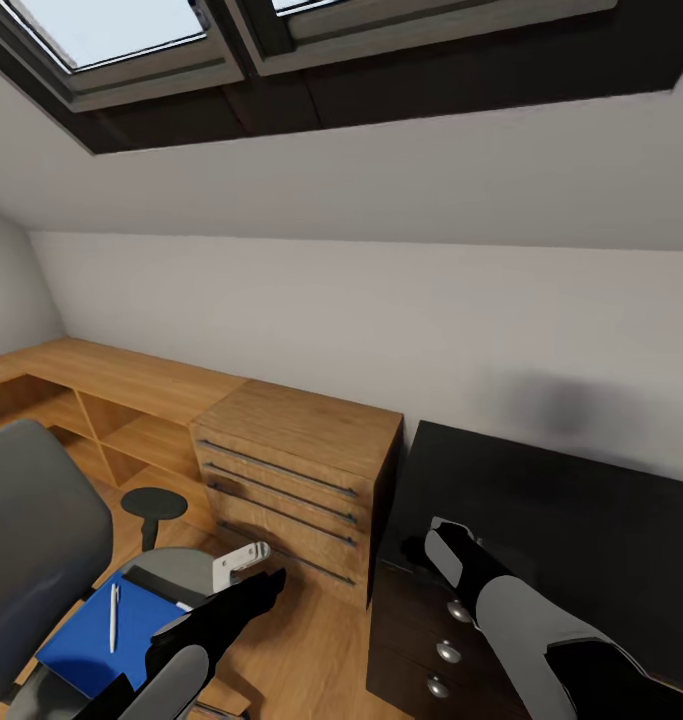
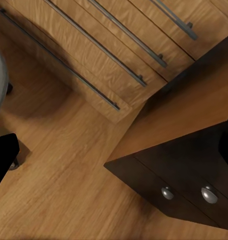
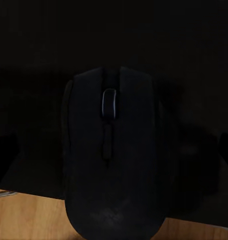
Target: In the bedroom, organize the workspace by keeping the computer under the desk, ensuring the monitor is on the desk, placing the keyboard on the desk next to the monitor, placing the mouse on the desk next to the keyboard, moving the folder from the swivel chair onto the desk next to the mouse, stacking the notebook on top of the folder with the pen on top of the notebook, and positioning the swivel chair next to the desk.
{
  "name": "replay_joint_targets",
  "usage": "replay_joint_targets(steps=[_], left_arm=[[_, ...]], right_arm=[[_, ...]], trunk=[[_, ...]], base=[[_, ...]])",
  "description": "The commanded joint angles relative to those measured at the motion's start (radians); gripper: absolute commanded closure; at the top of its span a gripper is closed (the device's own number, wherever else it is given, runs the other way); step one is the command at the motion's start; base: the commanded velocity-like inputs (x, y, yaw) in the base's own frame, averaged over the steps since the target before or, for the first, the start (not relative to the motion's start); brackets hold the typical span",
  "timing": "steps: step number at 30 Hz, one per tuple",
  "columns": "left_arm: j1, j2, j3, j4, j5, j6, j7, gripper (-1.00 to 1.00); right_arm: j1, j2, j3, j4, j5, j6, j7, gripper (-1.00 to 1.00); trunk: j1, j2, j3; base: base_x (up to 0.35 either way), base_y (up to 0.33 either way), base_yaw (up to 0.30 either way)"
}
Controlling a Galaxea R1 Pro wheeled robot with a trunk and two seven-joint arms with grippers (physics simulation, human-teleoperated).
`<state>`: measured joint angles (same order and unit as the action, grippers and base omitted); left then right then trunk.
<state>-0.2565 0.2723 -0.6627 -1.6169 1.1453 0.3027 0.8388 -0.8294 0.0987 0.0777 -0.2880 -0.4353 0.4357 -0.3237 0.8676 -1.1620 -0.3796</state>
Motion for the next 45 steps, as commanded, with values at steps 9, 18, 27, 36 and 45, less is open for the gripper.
replay_joint_targets(steps=[9, 18, 27, 36, 45], left_arm=[[-0.001, 0.001, -0.001, -0.001, 0.004, 0.003, 0.006, -1.00], [-0.001, 0.001, -0.001, -0.001, 0.004, 0.003, 0.006, -1.00], [-0.001, 0.001, -0.001, -0.001, 0.004, 0.003, 0.006, -1.00], [-0.001, 0.001, -0.022, -0.001, 0.004, 0.003, 0.006, -1.00], [-0.001, 0.002, -0.026, -0.001, 0.004, 0.003, 0.006, -1.00]], right_arm=[[0.000, -0.001, 0.008, -0.002, -0.008, 0.004, -0.008, -1.00], [0.000, -0.001, 0.008, -0.002, -0.008, 0.003, -0.008, -1.00], [0.000, -0.001, 0.008, -0.003, -0.007, 0.003, -0.008, 1.00], [0.000, -0.001, 0.008, -0.003, -0.007, 0.003, -0.008, 1.00], [0.000, -0.001, 0.008, -0.003, -0.007, 0.003, -0.008, 1.00]], trunk=[[0.019, -0.036, -0.017], [0.019, -0.036, -0.017], [0.019, -0.036, -0.017], [0.019, -0.036, -0.017], [0.019, -0.036, -0.017]], base=[[0.000, 0.000, 0.000], [0.000, 0.000, 0.000], [0.000, 0.000, 0.000], [0.000, 0.000, 0.000], [0.000, 0.000, 0.000]])
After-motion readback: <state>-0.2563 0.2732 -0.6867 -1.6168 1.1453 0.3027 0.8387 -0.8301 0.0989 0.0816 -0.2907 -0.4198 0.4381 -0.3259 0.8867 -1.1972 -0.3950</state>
